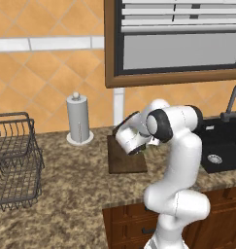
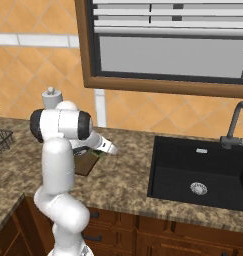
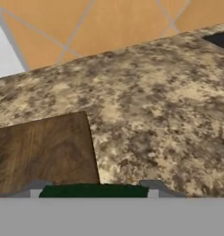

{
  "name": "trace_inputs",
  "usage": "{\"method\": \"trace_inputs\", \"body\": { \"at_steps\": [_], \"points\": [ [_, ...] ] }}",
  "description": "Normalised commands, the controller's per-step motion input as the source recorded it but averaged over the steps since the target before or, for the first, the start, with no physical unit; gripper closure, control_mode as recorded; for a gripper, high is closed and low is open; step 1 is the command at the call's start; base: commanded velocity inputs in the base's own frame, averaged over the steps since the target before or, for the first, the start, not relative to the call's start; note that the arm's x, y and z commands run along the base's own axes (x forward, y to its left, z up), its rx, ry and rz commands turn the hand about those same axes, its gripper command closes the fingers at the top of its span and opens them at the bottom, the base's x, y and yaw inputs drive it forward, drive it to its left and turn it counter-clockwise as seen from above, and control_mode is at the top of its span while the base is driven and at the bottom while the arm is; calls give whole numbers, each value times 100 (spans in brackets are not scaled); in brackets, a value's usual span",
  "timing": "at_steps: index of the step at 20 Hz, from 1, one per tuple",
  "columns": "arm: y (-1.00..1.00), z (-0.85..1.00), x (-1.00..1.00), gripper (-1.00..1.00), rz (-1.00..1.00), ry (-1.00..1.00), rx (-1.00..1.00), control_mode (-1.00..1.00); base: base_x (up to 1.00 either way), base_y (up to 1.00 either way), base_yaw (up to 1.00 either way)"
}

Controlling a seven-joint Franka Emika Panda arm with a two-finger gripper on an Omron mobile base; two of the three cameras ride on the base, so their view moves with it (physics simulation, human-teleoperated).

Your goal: Pick up the sponge from the counter and clean the cutting board by briefly scrubbing or pressing down on the cutting board. Once finished, release the sponge.

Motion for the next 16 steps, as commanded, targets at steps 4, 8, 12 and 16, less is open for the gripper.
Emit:
{"method": "trace_inputs", "body": {
  "at_steps": [4,8,12,16],
  "points": [
    [30,-6,17,100,-32,-13,0,-100,0,0,0],
    [5,0,-23,100,-20,-1,3,-100,0,0,0],
    [0,-4,-58,100,-9,0,2,-100,0,0,0],
    [0,-14,-62,-100,-5,0,0,-100,0,0,0]
  ]
}}
